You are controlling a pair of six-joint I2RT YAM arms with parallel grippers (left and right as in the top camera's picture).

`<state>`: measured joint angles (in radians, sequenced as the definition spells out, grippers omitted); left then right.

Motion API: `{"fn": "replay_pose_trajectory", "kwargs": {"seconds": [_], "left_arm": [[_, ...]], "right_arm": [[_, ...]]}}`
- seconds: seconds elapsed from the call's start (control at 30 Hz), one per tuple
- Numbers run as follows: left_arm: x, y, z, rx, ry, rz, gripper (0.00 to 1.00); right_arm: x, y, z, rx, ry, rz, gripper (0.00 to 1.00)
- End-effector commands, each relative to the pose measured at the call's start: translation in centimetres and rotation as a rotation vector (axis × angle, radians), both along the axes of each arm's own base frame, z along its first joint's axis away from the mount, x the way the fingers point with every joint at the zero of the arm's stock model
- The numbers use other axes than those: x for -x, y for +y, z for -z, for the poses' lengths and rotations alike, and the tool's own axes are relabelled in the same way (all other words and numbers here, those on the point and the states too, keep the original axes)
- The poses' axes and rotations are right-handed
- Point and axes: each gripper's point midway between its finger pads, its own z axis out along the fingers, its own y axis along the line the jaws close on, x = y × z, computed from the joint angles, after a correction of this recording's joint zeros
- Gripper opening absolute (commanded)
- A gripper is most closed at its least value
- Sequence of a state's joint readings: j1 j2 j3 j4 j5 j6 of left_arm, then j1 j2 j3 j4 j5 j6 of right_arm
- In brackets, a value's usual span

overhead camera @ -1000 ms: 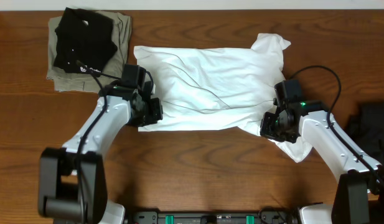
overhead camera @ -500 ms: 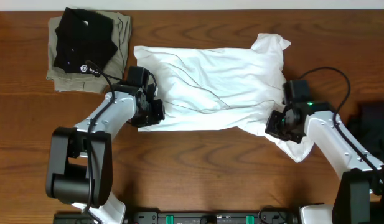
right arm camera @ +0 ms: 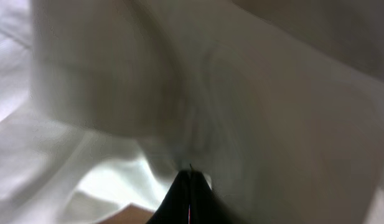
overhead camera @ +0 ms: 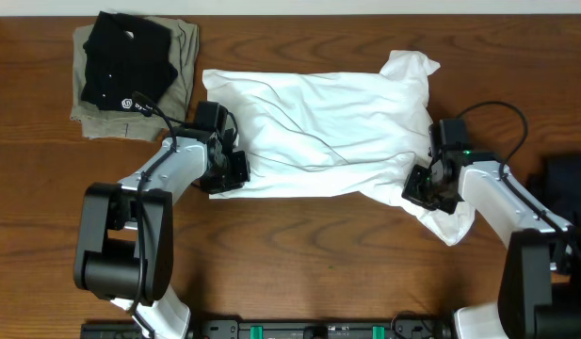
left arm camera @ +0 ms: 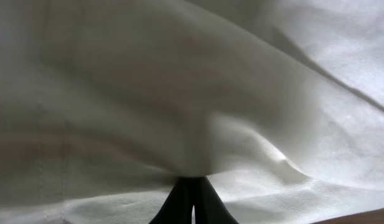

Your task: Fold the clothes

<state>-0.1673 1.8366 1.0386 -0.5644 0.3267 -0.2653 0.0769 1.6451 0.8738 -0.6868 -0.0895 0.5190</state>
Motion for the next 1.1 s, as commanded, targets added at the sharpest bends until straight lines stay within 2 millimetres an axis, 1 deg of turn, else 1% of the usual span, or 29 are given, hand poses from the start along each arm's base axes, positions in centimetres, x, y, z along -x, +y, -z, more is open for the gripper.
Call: {"fn": "replay_pose_trajectory", "kwargs": {"seconds": [0.0,0.17,0.23,0.3,0.37,0.5,0.63,0.73,0.83,0.9,1.07], "left_arm": [[0.8,0.2,1.6,-0.014,0.052,-0.008,0.06],[0.8,0.7,1.7,-0.015,0.061,-0.025,0.06],[0.8,1.3,1.8,-0.018,0.069,-0.043,0.06],[1.0,2.5,1.9,-0.037,0.085,-0.074,0.06],[1.2,3.8,2.0,-0.061,0.107,-0.114,0.06],[1.3,5.8,2.0,-0.062,0.126,-0.175,0.06],[1.2,7.0,2.0,-0.059,0.126,-0.216,0.06],[1.3,7.4,2.0,-0.059,0.134,-0.227,0.06],[1.5,7.4,2.0,-0.059,0.141,-0.226,0.06],[1.7,7.4,2.0,-0.060,0.150,-0.227,0.06],[2.6,7.3,1.9,-0.063,0.187,-0.227,0.06]], "right_arm": [[0.2,-0.5,1.1,0.000,0.030,0.031,0.02],[0.3,-1.2,2.8,0.014,0.064,0.052,0.02],[0.1,-1.8,3.4,0.013,0.069,0.074,0.01],[-0.1,-2.6,3.8,0.012,0.069,0.101,0.01],[-0.4,-3.5,3.8,0.011,0.058,0.123,0.02],[-0.7,-5.5,3.8,0.011,0.045,0.172,0.02],[-0.8,-7.0,3.8,0.015,0.034,0.177,0.02],[-0.9,-7.9,3.6,0.017,0.025,0.182,0.02],[-1.6,-8.5,3.2,0.022,0.005,0.177,0.01],[-2.3,-9.0,2.7,0.028,-0.014,0.161,0.01],[-4.8,-10.5,0.4,0.039,-0.072,0.169,0.02]]}}
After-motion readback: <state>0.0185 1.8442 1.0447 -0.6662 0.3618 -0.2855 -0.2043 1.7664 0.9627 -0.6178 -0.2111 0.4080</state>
